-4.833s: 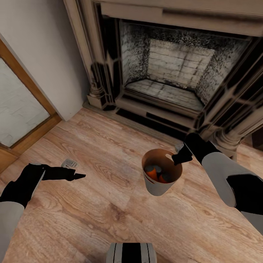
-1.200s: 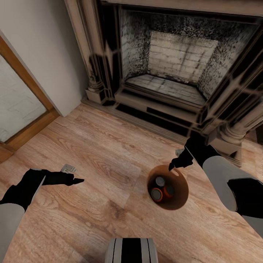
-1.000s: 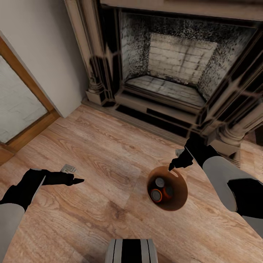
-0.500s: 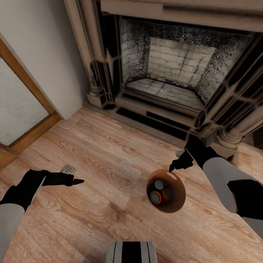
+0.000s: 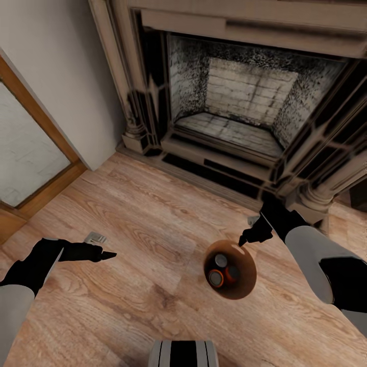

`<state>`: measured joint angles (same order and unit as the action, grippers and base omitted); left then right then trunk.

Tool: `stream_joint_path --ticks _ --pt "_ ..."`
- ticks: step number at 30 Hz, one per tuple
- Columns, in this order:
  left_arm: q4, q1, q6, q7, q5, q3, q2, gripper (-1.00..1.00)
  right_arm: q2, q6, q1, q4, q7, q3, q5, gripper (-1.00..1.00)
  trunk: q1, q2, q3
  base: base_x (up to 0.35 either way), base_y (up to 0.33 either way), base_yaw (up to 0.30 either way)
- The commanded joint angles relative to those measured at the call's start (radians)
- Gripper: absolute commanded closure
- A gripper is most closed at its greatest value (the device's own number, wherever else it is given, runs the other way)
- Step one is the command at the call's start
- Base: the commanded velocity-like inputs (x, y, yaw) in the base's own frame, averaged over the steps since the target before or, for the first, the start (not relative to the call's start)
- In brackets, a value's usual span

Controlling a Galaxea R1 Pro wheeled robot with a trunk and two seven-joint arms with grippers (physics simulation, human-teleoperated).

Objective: Put the three can of soda from the living room inside the tash can in the kitchen.

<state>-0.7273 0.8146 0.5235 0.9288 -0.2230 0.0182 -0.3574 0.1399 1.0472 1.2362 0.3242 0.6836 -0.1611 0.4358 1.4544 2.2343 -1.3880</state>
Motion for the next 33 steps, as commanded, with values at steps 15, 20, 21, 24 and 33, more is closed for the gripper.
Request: stream_joint_path --ticks 15,20,21,24,33 --pt "0.044 0.0 -0.004 -0.022 0.008 0.002 0.0 -1.0 0.023 0.0 -0.035 0.001 0.0 0.001 0.0 -1.0 -0.058 -0.105 0.047 0.0 0.0 0.0" --pt "0.047 -0.001 -0.023 -0.023 0.007 0.002 0.0 -1.0 0.038 0.0 -0.04 0.001 0.0 0.0 0.0 -1.0 -0.077 -0.14 0.063 0.0 0.0 0.0" --pt "0.047 -0.001 -0.023 -0.023 0.007 0.002 0.0 -1.0 0.039 0.0 -0.043 0.001 0.0 0.0 0.0 -1.0 -0.081 -0.147 0.066 0.0 0.0 0.0" --pt "0.048 -0.001 -0.027 -0.024 0.007 0.002 0.0 -1.0 0.043 0.0 -0.07 0.005 0.0 0.004 0.0 -1.0 -0.092 -0.168 0.075 0.0 0.0 0.0" --pt "0.123 -0.001 -0.077 -0.077 0.01 0.003 0.0 -1.0 0.046 -0.061 -0.12 0.011 -0.011 0.006 0.001 -1.0 -0.127 -0.231 0.104 0.0 0.0 0.0"
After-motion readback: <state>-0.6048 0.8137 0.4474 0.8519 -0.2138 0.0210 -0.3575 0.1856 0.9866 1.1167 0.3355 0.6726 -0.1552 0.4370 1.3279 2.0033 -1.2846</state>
